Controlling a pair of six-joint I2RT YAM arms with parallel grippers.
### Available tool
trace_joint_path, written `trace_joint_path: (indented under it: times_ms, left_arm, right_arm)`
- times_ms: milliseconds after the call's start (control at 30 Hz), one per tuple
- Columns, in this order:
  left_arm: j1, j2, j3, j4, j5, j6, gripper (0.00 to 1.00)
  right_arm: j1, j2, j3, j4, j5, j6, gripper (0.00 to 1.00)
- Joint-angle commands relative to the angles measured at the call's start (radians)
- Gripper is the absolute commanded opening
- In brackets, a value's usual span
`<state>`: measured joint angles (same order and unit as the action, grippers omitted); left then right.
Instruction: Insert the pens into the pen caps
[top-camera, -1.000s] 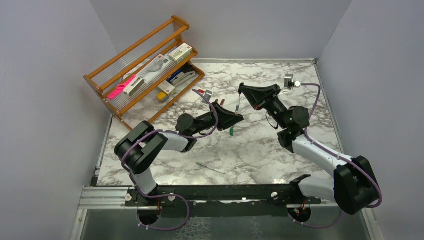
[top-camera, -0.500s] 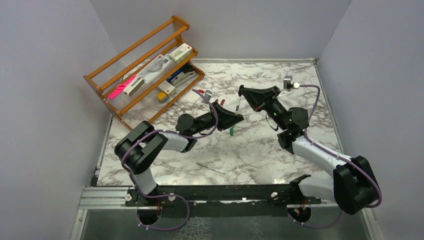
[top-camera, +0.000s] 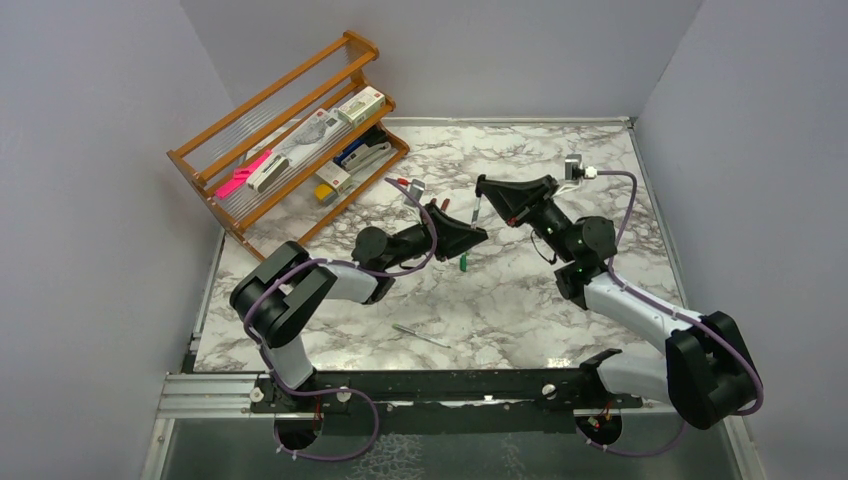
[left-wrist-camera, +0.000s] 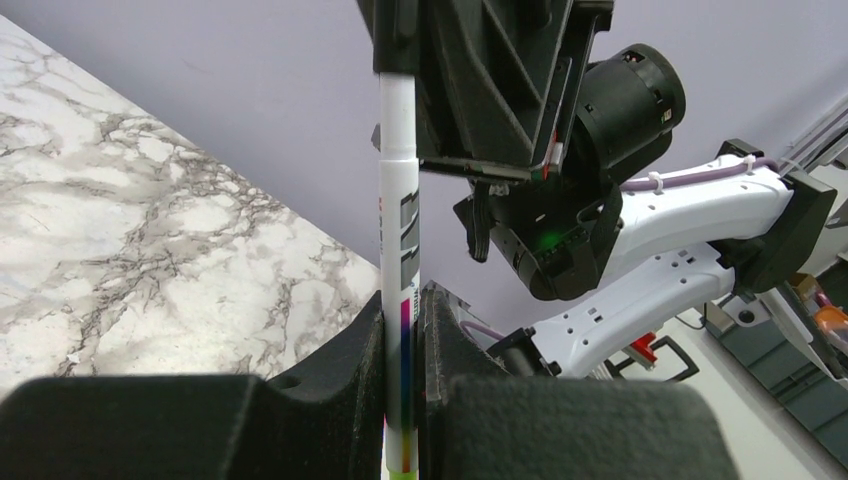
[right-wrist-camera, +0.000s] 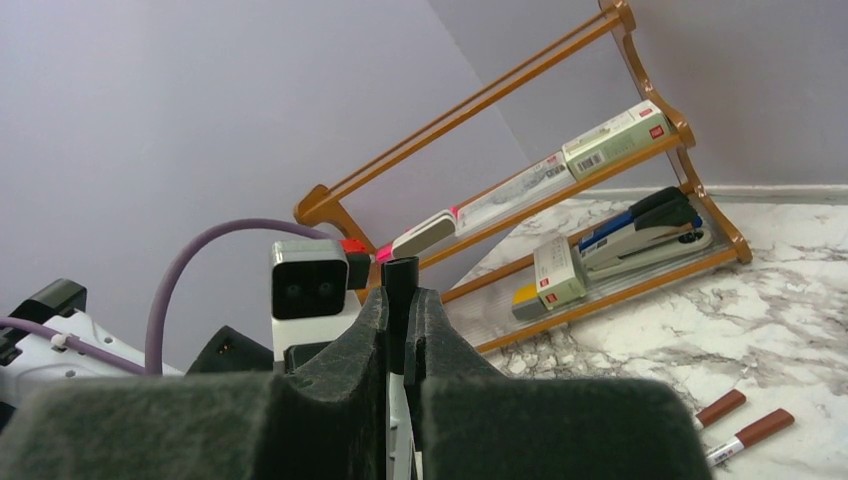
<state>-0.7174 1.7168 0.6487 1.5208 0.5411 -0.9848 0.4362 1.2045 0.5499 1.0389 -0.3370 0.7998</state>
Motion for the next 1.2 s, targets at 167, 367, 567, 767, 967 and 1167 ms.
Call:
trace_joint_path:
  times_ms: [167, 367, 567, 767, 967, 1167]
  left_arm:
    - [0.012, -0.001, 0.08, 0.05, -0.01, 0.032, 0.0]
    - [0.021, -0.01, 0.103, 0.018, 0.001, 0.058, 0.0]
    - [0.021, -0.01, 0.155, -0.031, 0.139, 0.131, 0.0]
    - [0.021, -0.036, 0.175, -0.075, 0.226, 0.202, 0.0]
    - [0.021, -0.036, 0.204, -0.123, 0.286, 0.248, 0.0]
    - [0.021, -0.049, 0.206, -0.125, 0.328, 0.261, 0.0]
  right_arm:
    - [-0.005, -0.045, -0.071, -0.053, -0.038, 0.023, 0.01]
    - [-0.005, -0.067, -0.08, -0.086, -0.048, 0.015, 0.01]
    - [-0.005, -0.121, -0.061, -0.148, -0.032, -0.037, 0.26]
    - [-0.006, -0.255, 0.03, -0.338, -0.037, -0.131, 0.43]
    - [-0.006, -0.303, 0.118, -0.458, -0.04, -0.218, 0.44]
    - [-0.006, -0.247, 0.17, -0.474, -0.08, -0.226, 0.43]
